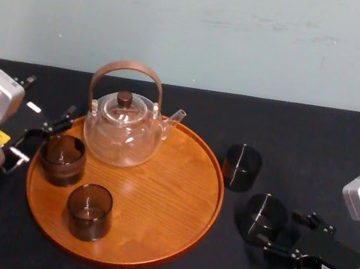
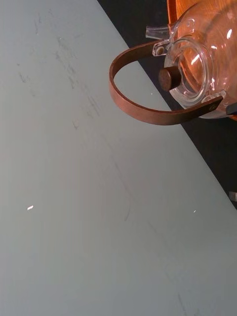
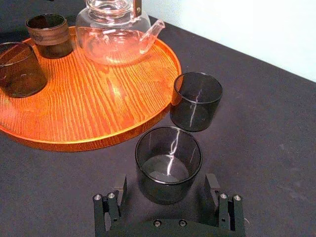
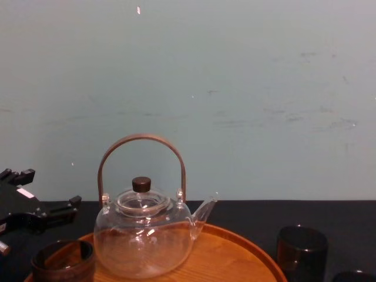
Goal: Pick up the glass from the table and place it on the tray.
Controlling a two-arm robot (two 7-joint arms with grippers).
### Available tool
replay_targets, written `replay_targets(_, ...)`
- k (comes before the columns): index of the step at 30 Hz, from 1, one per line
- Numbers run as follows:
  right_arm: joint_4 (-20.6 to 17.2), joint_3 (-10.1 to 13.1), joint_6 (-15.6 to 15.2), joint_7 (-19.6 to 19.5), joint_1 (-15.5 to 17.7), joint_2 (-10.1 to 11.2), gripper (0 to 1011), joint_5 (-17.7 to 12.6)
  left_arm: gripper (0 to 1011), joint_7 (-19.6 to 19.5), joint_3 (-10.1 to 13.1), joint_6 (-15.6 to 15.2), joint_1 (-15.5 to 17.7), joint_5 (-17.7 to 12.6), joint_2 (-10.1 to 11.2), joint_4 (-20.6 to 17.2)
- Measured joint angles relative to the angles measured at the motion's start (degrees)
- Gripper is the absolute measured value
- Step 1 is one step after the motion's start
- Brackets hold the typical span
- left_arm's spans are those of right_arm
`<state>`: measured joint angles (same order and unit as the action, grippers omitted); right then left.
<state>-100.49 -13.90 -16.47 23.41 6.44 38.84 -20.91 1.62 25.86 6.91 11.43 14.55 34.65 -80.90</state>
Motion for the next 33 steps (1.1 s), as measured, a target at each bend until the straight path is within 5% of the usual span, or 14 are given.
replay_targets(33,6.0,-4.8,-1.3,2.3,-8.5,-2.1,1002,1.2,1001,0.0,0.0,0.0,0.0,0.0,0.0,0.0)
